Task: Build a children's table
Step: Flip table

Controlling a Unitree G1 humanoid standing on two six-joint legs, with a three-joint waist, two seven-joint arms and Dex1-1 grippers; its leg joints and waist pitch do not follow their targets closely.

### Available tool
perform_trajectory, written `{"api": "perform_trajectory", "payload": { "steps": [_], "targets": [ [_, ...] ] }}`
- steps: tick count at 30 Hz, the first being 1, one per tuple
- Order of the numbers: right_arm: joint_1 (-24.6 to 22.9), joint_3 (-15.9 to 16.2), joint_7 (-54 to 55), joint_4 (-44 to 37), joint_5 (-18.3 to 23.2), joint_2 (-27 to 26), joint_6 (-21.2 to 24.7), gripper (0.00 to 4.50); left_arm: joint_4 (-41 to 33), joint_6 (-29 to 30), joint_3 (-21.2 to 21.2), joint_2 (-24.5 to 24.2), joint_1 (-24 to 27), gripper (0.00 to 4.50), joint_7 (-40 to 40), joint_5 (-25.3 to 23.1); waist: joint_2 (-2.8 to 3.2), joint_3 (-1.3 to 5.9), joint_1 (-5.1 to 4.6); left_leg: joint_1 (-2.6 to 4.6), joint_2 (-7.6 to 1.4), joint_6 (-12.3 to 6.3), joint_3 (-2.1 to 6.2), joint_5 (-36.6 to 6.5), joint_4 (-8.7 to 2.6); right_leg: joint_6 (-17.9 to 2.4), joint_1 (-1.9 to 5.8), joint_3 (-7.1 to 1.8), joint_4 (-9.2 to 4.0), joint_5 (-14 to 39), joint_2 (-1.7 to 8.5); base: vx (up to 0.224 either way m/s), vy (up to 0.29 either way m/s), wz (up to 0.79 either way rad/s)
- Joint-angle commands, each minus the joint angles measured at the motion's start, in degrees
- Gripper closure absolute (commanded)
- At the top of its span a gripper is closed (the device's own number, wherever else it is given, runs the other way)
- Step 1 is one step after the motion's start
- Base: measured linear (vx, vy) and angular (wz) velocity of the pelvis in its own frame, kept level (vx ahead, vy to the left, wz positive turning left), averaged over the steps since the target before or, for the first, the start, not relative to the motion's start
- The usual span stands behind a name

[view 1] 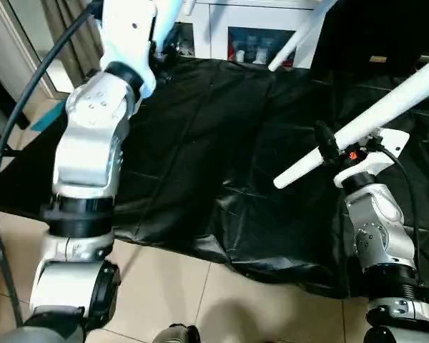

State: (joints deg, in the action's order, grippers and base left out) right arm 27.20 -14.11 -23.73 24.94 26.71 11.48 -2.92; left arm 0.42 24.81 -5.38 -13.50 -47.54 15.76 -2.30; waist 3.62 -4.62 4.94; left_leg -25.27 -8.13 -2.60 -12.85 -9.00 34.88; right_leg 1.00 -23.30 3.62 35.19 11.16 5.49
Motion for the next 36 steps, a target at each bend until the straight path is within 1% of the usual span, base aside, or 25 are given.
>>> {"api": "perform_trajectory", "payload": {
  "steps": [1,2,4,5,7,9,11,13,15,16,17,18,19,22,23,24,25,26,27,28,29,32,34,35,36],
  "targets": [
    [0.81,1.27,-1.19,-3.48,0.13,-0.11,-0.23,2.50,-1.34,0.68,-1.21,0.46,0.90,2.60,-1.69,1.59,-1.59,4.95,-0.02,2.73,-5.10,-6.48,3.08,-5.35,-3.57,-15.09,2.02,-2.28,-3.11,2.77,4.06,0.000,0.000,0.00],
    [0.00,1.97,-1.01,-5.38,-0.87,0.11,-0.40,2.67,-1.94,-0.07,-1.35,0.92,2.55,2.60,-1.53,2.25,-1.48,4.95,-0.05,2.79,-5.12,-6.35,3.07,-5.33,-3.56,-15.10,1.98,-2.29,-3.12,2.71,4.00,0.000,0.000,0.00],
    [-0.53,2.23,-1.00,-6.59,-1.56,0.11,-0.56,2.74,-2.39,-0.51,-1.35,1.27,3.84,2.60,-1.33,2.72,-1.67,4.94,-0.11,2.67,-5.16,-6.59,3.11,-4.76,-3.57,-15.00,2.09,-2.29,-2.99,1.67,3.97,0.000,0.000,0.00],
    [-1.23,2.68,-0.76,-8.04,-2.61,0.40,-0.78,2.77,-3.07,-0.86,-1.08,1.54,5.63,2.61,-1.18,2.77,-1.60,4.93,-0.10,2.77,-5.11,-6.68,3.01,-5.13,-3.54,-14.96,1.95,-2.31,-3.09,2.00,3.91,0.000,0.000,0.00],
    [-1.98,3.23,-0.51,-9.47,-3.75,0.78,-1.01,2.83,-3.87,-1.21,-0.81,1.84,7.52,2.63,-1.04,2.81,-1.67,4.81,-0.10,2.81,-5.19,-6.27,3.03,-5.76,-3.67,-14.56,1.97,-2.35,-3.29,3.07,3.88,0.000,0.000,0.00],
    [-2.74,3.43,-0.08,-11.03,-4.25,0.95,-0.99,2.87,-4.62,-1.43,-0.67,2.17,9.51,2.68,-0.97,2.89,-1.56,4.71,-0.12,2.97,-5.30,-5.33,3.10,-7.45,-3.91,-14.10,1.85,-2.40,-3.54,5.07,3.88,0.000,0.000,0.00],
    [-4.12,3.44,1.05,-13.56,-5.60,1.49,-1.34,2.91,-5.90,-2.22,-0.24,2.53,13.49,2.74,-0.66,2.94,-1.59,4.59,-0.03,3.14,-5.48,-4.43,3.15,-8.28,-4.14,-13.40,1.69,-2.45,-3.64,5.51,3.74,0.000,0.000,0.00],
    [-5.07,3.61,1.45,-14.97,-6.42,1.79,-1.34,2.93,-6.47,-2.62,-0.06,2.54,15.19,2.77,-0.45,2.97,-1.58,4.61,-0.03,3.20,-5.38,-4.17,3.11,-8.42,-4.19,-13.31,1.62,-2.45,-3.60,5.32,3.66,0.000,0.000,0.00],
    [-6.05,3.84,1.75,-16.33,-7.11,1.93,-1.33,2.97,-6.77,-3.10,0.03,2.57,16.32,2.83,-0.31,3.01,-1.48,4.51,0.13,3.41,-5.42,-3.18,3.09,-9.60,-4.36,-12.95,1.46,-2.51,-3.81,5.64,3.60,0.000,0.000,0.00],
    [-7.04,3.81,2.28,-17.77,-7.35,1.75,-1.01,2.98,-6.96,-3.56,0.22,2.52,17.28,2.84,-0.16,3.00,-1.80,4.38,0.04,3.41,-5.46,-3.05,3.03,-10.01,-4.45,-12.87,1.41,-2.58,-3.87,5.65,3.58,0.000,0.000,0.00],
    [-8.22,3.70,3.29,-19.46,-7.88,1.42,-0.71,2.98,-7.15,-4.13,0.42,2.51,18.26,2.85,-0.04,2.96,-1.57,4.36,0.28,3.54,-5.59,-2.70,3.15,-10.06,-4.55,-12.53,1.33,-2.65,-3.85,5.36,3.65,0.000,0.000,0.00],
    [-9.35,3.60,4.33,-20.98,-8.24,1.00,-0.20,2.98,-7.19,-4.46,0.58,2.56,18.98,2.85,0.12,3.02,-1.90,4.29,0.20,3.49,-5.58,-2.49,3.15,-10.16,-4.68,-12.36,1.36,-2.63,-3.77,4.67,3.55,0.000,0.000,0.00],
    [-11.30,3.32,6.61,-23.24,-9.27,0.18,0.15,2.98,-7.18,-4.95,1.13,2.32,19.94,2.85,0.27,2.59,-1.80,4.25,0.44,3.51,-5.61,-2.41,3.16,-9.82,-4.74,-11.92,1.25,-2.69,-3.76,4.15,3.57,0.000,0.000,0.00],
    [-14.31,3.15,9.57,-26.39,-10.95,-0.97,0.50,2.98,-7.01,-5.32,1.68,2.24,20.99,2.86,0.21,2.30,-1.87,4.32,0.42,3.65,-5.61,-1.54,3.22,-10.84,-4.96,-11.33,1.26,-2.64,-3.75,4.28,3.51,0.000,0.000,0.00],
    [-17.33,3.20,12.15,-28.70,-13.33,-1.92,0.27,2.98,-6.23,-5.89,1.92,2.40,21.31,2.86,0.16,2.34,-1.83,4.00,0.38,3.71,-5.61,-0.48,3.18,-13.15,-5.24,-10.86,1.00,-2.76,-4.12,6.42,3.48,0.000,0.000,0.00],
    [-18.09,3.21,12.84,-29.27,-13.95,-2.15,0.19,2.98,-6.02,-6.07,2.00,2.43,21.39,2.86,0.16,2.32,-1.80,4.03,0.56,3.82,-5.62,0.13,3.20,-13.98,-5.29,-10.36,1.01,-2.81,-4.25,7.35,3.54,0.000,0.000,0.00],
    [-18.09,3.21,12.84,-29.27,-13.95,-2.15,0.19,2.98,-6.02,-6.07,2.00,2.43,21.39,2.86,0.16,2.32,-1.92,3.96,0.44,3.91,-5.58,1.69,3.36,-16.62,-5.60,-9.52,1.07,-2.83,-4.38,9.23,3.62,0.000,0.000,0.00],
    [-19.73,3.88,13.69,-30.26,-15.86,-2.33,-0.22,2.98,-4.96,-6.75,2.35,2.38,21.63,2.86,0.45,2.14,-1.59,3.96,0.43,3.99,-5.58,2.29,3.44,-17.70,-5.69,-9.28,1.00,-2.85,-4.45,10.07,3.63,0.000,0.000,0.00],
    [-20.56,4.36,13.80,-30.70,-16.56,-2.38,-0.25,2.98,-4.36,-7.06,2.54,2.40,21.79,2.86,0.62,2.12,-1.60,3.76,0.26,4.09,-5.51,3.57,3.42,-19.77,-5.87,-8.33,0.78,-2.91,-4.87,11.71,3.50,0.000,0.000,0.00],
    [-20.73,4.46,13.82,-30.79,-16.70,-2.39,-0.25,2.98,-4.24,-7.13,2.57,2.40,21.82,2.86,0.65,2.11,-1.76,3.81,0.28,4.18,-5.46,3.97,3.48,-20.38,-5.84,-7.97,0.81,-2.96,-4.95,12.07,3.59,0.000,0.000,0.00],
    [-21.69,4.98,14.18,-31.45,-17.66,-2.54,-0.42,2.98,-3.38,-7.71,2.82,2.43,22.08,2.86,0.82,2.16,-1.59,3.86,0.18,4.10,-5.45,4.54,3.64,-21.14,-5.97,-7.62,0.98,-3.05,-4.86,12.15,3.76,0.000,0.000,0.00],
    [-22.24,6.26,13.57,-31.28,-18.83,-2.10,-0.78,2.98,-1.70,-8.89,3.34,2.49,22.87,2.86,1.02,2.12,-1.68,3.82,-0.36,3.91,-5.35,5.26,3.82,-22.62,-6.10,-7.21,1.03,-3.03,-5.04,12.81,3.76,0.000,0.000,0.00],
    [-21.85,7.14,13.74,-30.84,-20.38,-1.48,-0.79,2.98,0.44,-10.26,3.15,2.83,23.91,2.86,0.63,2.69,-1.68,3.83,-0.70,3.71,-5.30,5.22,3.91,-22.83,-6.11,-7.39,1.20,-3.01,-5.03,12.69,3.77,0.000,0.000,0.00],
    [-21.51,7.63,13.62,-30.34,-21.05,-1.06,-0.46,2.98,1.85,-11.55,2.72,3.12,24.57,2.86,0.17,2.81,-1.93,3.97,-0.90,3.73,-5.28,5.15,3.81,-22.87,-6.08,-7.60,1.26,-3.02,-5.04,12.69,3.75,0.000,0.000,0.00],
    [-21.34,8.10,13.56,-30.01,-21.58,-0.70,-0.01,2.98,3.12,-12.62,2.15,3.47,25.12,2.86,-0.29,3.01,-1.85,3.89,-0.99,3.73,-5.33,4.86,3.84,-22.91,-6.05,-7.77,1.25,-3.05,-5.17,12.61,3.84,0.000,0.000,0.00]
  ]
}}
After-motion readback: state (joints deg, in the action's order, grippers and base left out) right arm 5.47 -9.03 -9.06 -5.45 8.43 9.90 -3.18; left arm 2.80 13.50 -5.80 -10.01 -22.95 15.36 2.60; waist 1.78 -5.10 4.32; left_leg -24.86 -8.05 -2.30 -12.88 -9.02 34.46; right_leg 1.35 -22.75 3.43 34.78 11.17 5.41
